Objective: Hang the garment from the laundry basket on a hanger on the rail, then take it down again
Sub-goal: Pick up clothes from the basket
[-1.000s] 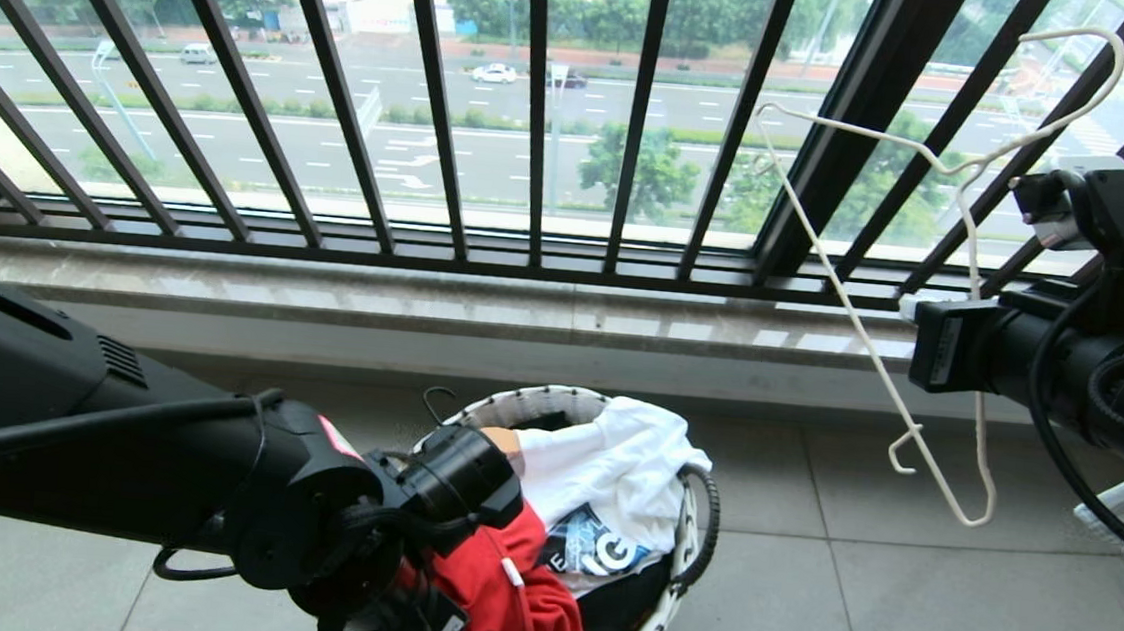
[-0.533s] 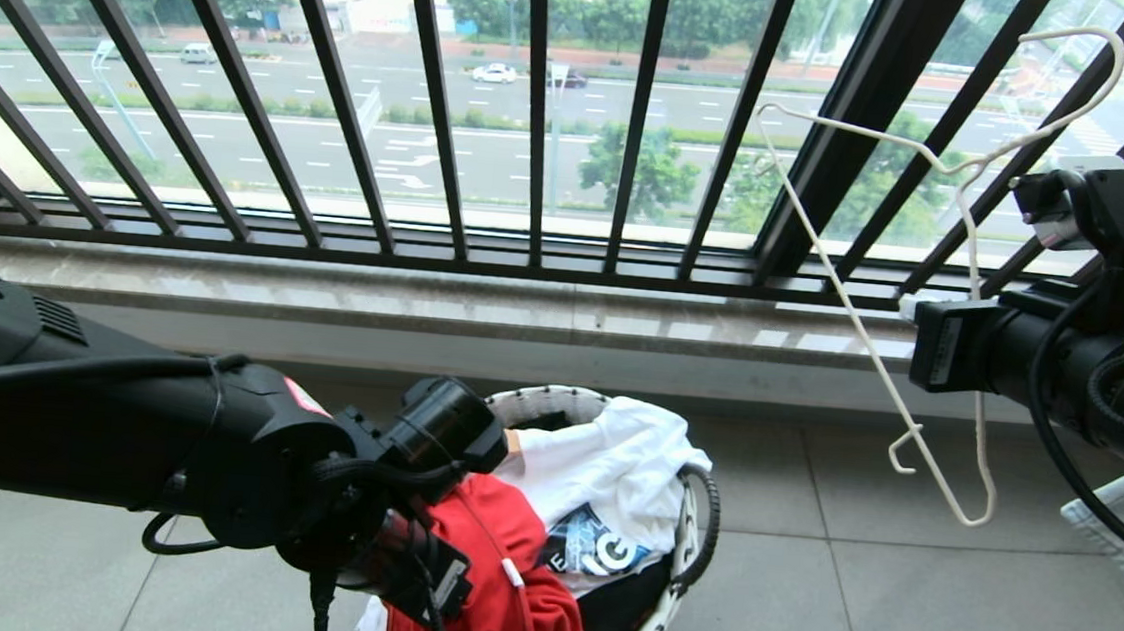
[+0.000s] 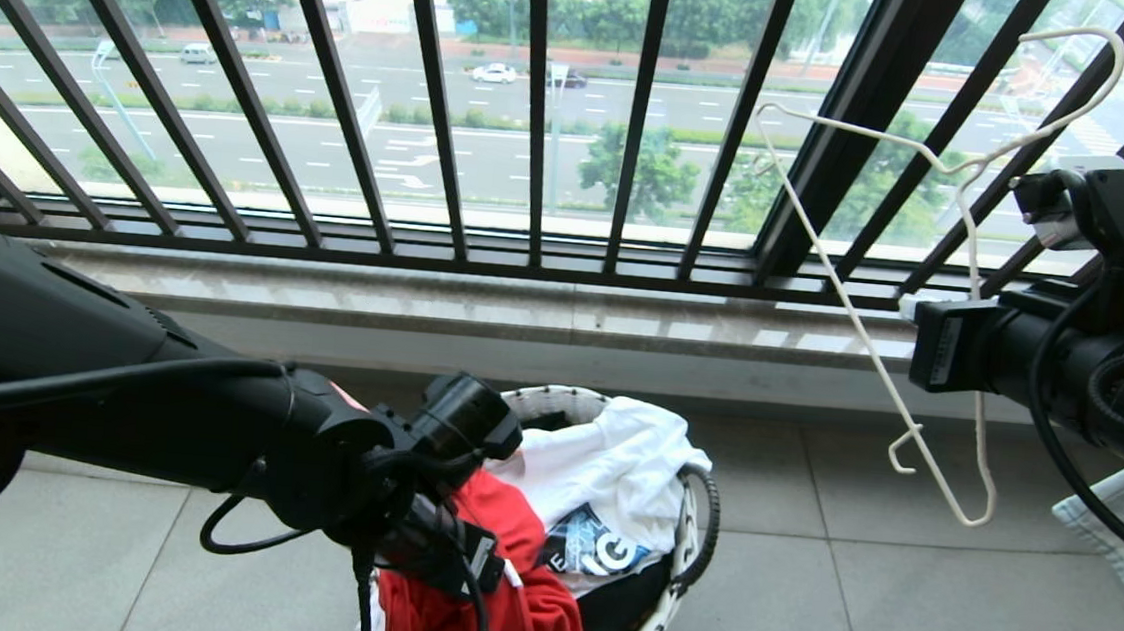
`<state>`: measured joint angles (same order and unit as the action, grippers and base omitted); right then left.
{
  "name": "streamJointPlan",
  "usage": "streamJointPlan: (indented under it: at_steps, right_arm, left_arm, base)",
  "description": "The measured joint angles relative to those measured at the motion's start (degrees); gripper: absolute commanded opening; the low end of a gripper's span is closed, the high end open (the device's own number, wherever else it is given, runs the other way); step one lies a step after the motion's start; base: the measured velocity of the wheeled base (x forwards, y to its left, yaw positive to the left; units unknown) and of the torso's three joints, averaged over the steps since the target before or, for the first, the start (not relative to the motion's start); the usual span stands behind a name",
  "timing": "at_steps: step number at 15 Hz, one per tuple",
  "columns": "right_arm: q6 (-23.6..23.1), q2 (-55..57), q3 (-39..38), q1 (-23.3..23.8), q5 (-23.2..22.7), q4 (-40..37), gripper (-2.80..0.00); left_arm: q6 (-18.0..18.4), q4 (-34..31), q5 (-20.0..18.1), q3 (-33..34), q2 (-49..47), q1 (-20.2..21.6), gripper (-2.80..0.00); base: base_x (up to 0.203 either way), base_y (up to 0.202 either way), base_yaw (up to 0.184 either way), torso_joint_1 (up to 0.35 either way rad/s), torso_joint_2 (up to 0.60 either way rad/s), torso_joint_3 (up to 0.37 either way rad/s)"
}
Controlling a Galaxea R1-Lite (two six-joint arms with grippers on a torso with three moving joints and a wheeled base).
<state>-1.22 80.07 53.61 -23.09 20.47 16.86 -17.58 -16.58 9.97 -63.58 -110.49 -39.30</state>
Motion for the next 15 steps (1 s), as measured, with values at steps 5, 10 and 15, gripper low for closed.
streamJointPlan:
  at_steps: [5,10,15]
  right_arm:
    - [0.0,0.0,0.0,0.0,0.0,0.0,-2.80]
    - [-0.1,0.0,0.0,0.0,0.0,0.0,-2.80]
    - [-0.1,0.1,0.0,0.0,0.0,0.0,-2.80]
  left_arm:
    - [-0.4,-4.6,0.1,-2.0,-1.6,0.0,-2.80]
    - [-1.1,-3.6,0.0,-2.3,-1.8,-0.1,-2.80]
    - [-3.1,8.9,-0.1,1.4,3.9,-0.1,-2.80]
  base:
    - [0.000,0.000,0.000,0.000,0.00,0.000]
    - [0.000,0.000,0.000,0.000,0.00,0.000]
    - [0.000,0.000,0.000,0.000,0.00,0.000]
